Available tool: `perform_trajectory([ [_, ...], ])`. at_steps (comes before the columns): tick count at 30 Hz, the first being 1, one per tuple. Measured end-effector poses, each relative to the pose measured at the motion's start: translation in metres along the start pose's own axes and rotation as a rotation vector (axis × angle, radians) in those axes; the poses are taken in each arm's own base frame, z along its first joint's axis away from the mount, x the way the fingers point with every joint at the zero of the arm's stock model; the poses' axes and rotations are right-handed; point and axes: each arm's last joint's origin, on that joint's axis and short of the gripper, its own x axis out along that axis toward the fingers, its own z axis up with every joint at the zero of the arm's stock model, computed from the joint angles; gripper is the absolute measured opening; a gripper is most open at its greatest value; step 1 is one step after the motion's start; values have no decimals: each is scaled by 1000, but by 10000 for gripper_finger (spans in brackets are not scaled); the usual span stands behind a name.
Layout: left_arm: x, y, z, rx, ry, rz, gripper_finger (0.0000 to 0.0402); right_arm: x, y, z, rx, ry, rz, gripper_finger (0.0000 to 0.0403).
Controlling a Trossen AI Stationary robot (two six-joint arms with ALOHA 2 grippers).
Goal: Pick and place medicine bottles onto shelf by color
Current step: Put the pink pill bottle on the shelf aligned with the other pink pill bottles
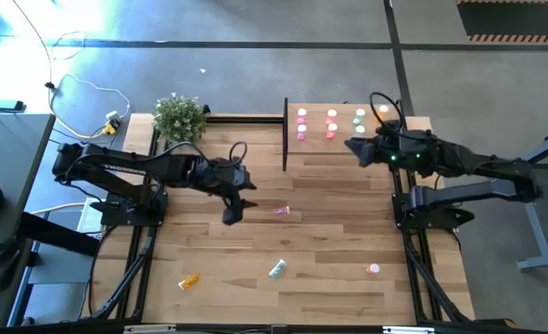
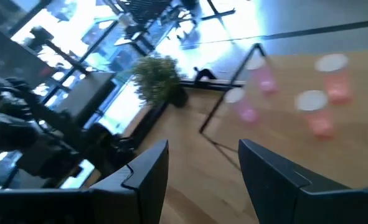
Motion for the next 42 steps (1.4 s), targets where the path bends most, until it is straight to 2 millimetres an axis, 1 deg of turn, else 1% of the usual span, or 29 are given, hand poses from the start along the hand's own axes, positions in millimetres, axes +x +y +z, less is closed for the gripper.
perform_trajectory([
  [3,7,-4,-2,24,18,-7,241,4,10,-7,-21,7,26,185],
  [6,17,-7,-4,34,49,-9,241,10,19,-16,-31,38,54,185],
  [10,37,-10,-10,53,102,-7,241,17,32,-30,-56,78,99,185],
  [14,59,-13,-12,58,99,-13,241,21,39,-36,-107,83,129,185],
  [17,75,-14,-12,56,75,-16,241,21,40,-36,-172,63,124,185],
  [20,95,-10,-16,48,84,-5,241,21,40,-36,-274,42,113,185],
  [23,113,-4,-23,36,122,14,241,21,40,-36,-376,41,121,185],
  [25,126,0,-29,23,147,25,241,21,40,-36,-414,44,130,185],
  [28,142,4,-37,15,171,34,241,21,42,-35,-398,31,142,185],
  [32,158,5,-46,7,184,37,241,22,43,-32,-363,28,170,185],
  [36,169,5,-52,-1,188,39,241,24,42,-30,-359,36,177,185],
  [42,180,7,-62,-13,219,81,240,26,39,-28,-359,26,160,185],
])
